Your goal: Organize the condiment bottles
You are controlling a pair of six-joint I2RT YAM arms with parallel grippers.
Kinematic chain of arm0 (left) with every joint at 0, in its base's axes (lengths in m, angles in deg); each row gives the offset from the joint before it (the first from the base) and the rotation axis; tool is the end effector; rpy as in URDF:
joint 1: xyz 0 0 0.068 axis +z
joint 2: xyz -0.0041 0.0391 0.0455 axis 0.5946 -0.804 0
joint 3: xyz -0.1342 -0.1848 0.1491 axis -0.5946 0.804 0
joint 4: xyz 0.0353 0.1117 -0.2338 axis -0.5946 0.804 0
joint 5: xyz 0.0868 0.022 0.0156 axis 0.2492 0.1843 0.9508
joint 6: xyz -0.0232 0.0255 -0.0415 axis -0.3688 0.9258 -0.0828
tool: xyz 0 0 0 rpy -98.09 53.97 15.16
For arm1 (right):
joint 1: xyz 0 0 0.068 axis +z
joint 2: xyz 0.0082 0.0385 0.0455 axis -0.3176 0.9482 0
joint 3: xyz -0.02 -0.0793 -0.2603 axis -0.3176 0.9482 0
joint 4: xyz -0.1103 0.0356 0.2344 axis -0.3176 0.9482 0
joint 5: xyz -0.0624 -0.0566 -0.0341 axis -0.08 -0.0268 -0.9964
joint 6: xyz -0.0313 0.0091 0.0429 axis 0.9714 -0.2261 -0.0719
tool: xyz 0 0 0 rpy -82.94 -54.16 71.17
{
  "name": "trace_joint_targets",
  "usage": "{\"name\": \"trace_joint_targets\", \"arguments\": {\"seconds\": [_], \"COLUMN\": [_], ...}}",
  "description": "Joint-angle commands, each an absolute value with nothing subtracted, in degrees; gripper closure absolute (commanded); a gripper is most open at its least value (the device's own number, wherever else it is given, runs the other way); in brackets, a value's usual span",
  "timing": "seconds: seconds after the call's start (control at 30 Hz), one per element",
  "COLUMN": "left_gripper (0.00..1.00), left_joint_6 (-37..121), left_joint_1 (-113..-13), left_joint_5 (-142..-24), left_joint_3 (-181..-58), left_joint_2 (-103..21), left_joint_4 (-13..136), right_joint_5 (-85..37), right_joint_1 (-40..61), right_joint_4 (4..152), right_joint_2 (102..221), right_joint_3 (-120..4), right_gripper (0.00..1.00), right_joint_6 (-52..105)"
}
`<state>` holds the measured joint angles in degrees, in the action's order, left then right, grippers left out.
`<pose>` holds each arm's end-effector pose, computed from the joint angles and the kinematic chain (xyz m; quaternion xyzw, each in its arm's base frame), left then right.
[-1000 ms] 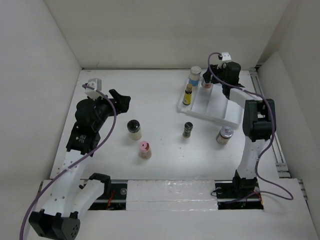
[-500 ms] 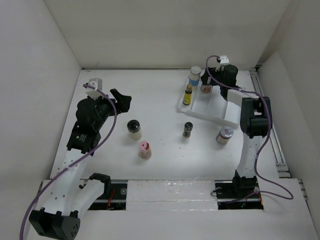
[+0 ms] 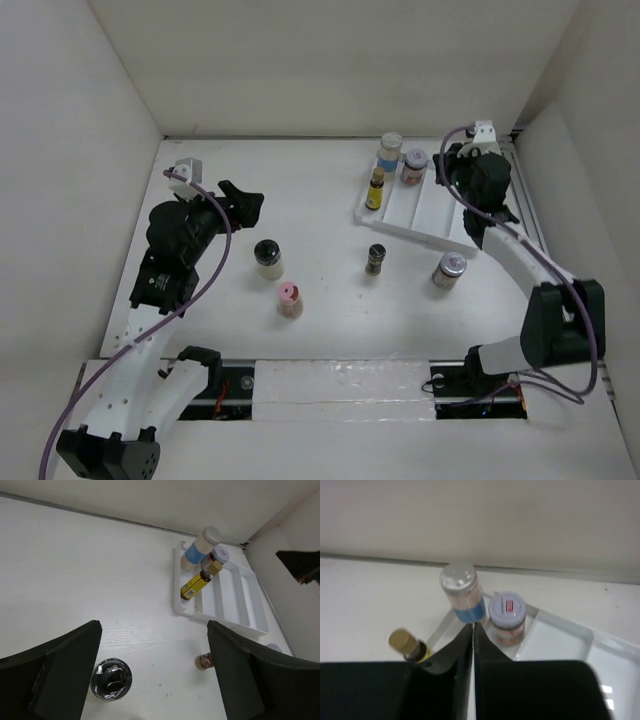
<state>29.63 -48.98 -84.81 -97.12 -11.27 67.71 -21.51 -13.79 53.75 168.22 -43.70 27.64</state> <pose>0.1788 -0.0462 0.3801 -0.0046 0.7066 -0.2785 0.6505 0.3632 0.0362 0.3154 -0.0554 0.7236 0.1239 0.6767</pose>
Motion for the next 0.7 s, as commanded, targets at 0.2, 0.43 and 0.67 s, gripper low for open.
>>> {"name": "trace_joint_targets", "arguments": {"seconds": [0.2,0.43,0.67], "left_gripper": [0.46,0.38,0.23], "left_joint_6": [29.3,29.8,29.8], "left_joint_1": [-50.6,-51.2,-51.2], "left_joint_5": [-87.3,-86.2,-86.2], "left_joint_3": [-96.9,-96.9,-96.9], "left_joint_2": [-6.7,-5.3,-4.2], "left_joint_4": [64.1,64.6,64.6], "right_joint_5": [-41.6,-42.7,-33.5], "right_joint_1": [-8.1,-9.8,-11.0], "right_joint_4": [84.1,103.8,100.9], "right_joint_2": [135.0,121.9,135.5], "right_joint_3": [-21.4,-18.5,-18.5], "right_gripper": [0.39,0.0,0.0], "right_joint_6": [24.6,21.2,20.6]}}
